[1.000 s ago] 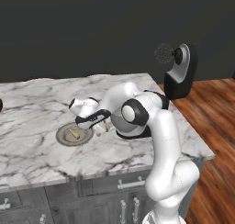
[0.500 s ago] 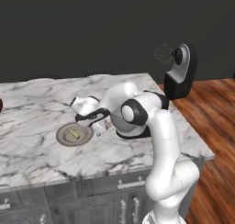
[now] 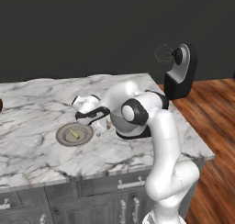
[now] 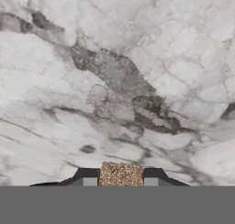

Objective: Add butter and sugar cubes to the stand mixer bowl and then turn on the stand mixer to begin making frosting.

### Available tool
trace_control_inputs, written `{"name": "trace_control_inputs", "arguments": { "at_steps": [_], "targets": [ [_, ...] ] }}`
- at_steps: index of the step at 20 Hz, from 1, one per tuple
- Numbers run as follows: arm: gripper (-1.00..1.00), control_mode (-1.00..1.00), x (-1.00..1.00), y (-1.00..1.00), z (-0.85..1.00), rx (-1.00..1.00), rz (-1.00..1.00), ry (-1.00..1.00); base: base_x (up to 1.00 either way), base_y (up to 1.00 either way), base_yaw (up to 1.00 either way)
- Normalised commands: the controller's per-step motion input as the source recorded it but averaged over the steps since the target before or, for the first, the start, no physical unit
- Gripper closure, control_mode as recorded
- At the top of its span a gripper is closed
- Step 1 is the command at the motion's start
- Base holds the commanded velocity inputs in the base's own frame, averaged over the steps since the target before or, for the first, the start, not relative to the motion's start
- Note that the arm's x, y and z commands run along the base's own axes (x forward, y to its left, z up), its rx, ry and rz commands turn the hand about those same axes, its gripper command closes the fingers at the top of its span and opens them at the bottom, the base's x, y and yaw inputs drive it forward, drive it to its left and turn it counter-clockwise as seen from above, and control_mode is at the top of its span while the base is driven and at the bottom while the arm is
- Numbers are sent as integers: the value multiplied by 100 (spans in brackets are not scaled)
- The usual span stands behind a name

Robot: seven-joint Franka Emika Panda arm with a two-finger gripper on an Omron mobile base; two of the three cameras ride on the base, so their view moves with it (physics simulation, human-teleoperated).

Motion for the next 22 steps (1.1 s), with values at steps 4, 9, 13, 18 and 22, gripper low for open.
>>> {"name": "trace_control_inputs", "arguments": {
  "at_steps": [4, 9, 13, 18, 22],
  "targets": [
    [100, -100, -35, 7, 58, -3, -4, -21, 0, 0, 0],
    [100, -100, -19, 28, 82, -9, -7, -27, 0, 0, 0],
    [100, -100, -26, 29, 93, -10, -8, -32, 0, 0, 0],
    [100, -100, -31, 25, 95, -9, -11, -30, 0, 0, 0],
    [100, -100, -47, 9, 91, 0, -13, -25, 0, 0, 0]
  ]
}}
